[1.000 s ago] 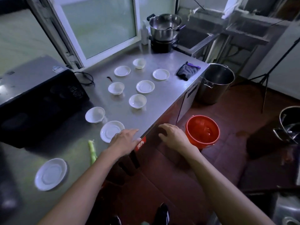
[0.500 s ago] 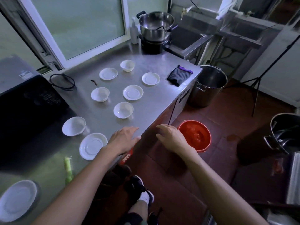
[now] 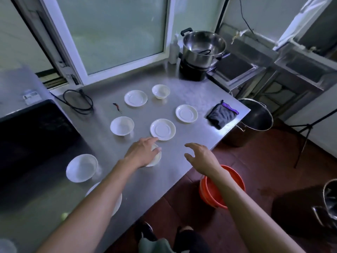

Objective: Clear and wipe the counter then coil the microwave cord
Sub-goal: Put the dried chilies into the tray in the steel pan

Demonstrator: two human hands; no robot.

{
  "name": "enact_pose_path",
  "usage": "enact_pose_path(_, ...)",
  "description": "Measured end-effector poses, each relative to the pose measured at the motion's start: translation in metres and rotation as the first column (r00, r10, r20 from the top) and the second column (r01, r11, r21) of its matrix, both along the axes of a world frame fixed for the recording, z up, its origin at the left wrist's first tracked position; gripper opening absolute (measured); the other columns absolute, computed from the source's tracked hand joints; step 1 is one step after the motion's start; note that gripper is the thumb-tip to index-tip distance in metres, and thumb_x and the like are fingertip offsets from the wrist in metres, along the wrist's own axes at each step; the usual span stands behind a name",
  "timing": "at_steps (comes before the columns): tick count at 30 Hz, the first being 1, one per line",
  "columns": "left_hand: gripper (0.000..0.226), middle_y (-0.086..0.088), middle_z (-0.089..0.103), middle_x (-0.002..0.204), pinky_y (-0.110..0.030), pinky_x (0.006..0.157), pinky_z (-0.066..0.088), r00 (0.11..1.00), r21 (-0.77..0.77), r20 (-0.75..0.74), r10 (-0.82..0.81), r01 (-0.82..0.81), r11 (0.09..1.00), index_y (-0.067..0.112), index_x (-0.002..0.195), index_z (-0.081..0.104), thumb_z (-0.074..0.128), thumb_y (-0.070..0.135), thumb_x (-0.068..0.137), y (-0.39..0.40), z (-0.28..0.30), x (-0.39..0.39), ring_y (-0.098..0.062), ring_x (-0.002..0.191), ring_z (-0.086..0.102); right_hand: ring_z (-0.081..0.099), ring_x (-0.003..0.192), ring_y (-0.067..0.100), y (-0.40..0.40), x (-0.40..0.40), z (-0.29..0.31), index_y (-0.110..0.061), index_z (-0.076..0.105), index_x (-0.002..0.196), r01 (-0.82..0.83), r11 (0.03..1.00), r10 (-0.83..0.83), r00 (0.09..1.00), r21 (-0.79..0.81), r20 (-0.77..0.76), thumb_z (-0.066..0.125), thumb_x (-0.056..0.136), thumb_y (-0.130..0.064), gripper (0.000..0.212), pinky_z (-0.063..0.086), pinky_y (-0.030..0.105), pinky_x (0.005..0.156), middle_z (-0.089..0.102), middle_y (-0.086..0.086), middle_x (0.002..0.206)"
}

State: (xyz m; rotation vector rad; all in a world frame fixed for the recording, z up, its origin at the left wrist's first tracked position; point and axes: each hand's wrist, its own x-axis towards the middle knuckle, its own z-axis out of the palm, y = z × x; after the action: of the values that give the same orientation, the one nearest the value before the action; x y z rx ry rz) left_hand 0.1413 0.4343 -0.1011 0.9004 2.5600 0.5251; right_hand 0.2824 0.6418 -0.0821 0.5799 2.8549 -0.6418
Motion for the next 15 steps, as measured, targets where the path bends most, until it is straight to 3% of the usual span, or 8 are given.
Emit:
enact_pose_path(10, 0.052, 0.003, 0.046, 0.149, -0.040, 0.100, 0.042, 0.972, -0.061, -0.018, 0.236, -0.236, 0.970, 0.030, 0.144, 0.044, 0.049, 0.050, 0.096, -0.025, -0.015, -0.084, -0.020, 0.136, 0.041, 0.047, 0.133, 0.022, -0.002, -0.140, -0.018, -0.026, 0.051, 0.143, -0.199, 0.979, 0.200, 0.980, -0.038, 0.011, 0.055, 0.099, -0.035, 0.045, 0.041, 0.036, 0.101, 0.050, -0.004, 0.149)
enact_pose_path(15, 0.040, -0.002, 0.057, 0.137, -0.044, 0.094, 0.048, 0.946, -0.153, -0.054, 0.321, -0.325, 0.933, 0.021, 0.126, 0.054, 0.051, 0.046, 0.095, -0.026, -0.019, -0.116, -0.030, 0.123, 0.052, 0.050, 0.132, 0.023, 0.002, -0.202, -0.042, -0.028, 0.054, 0.139, -0.310, 0.944, 0.313, 0.950, -0.111, 0.006, 0.056, 0.096, -0.034, 0.043, 0.040, 0.034, 0.102, 0.056, -0.003, 0.144)
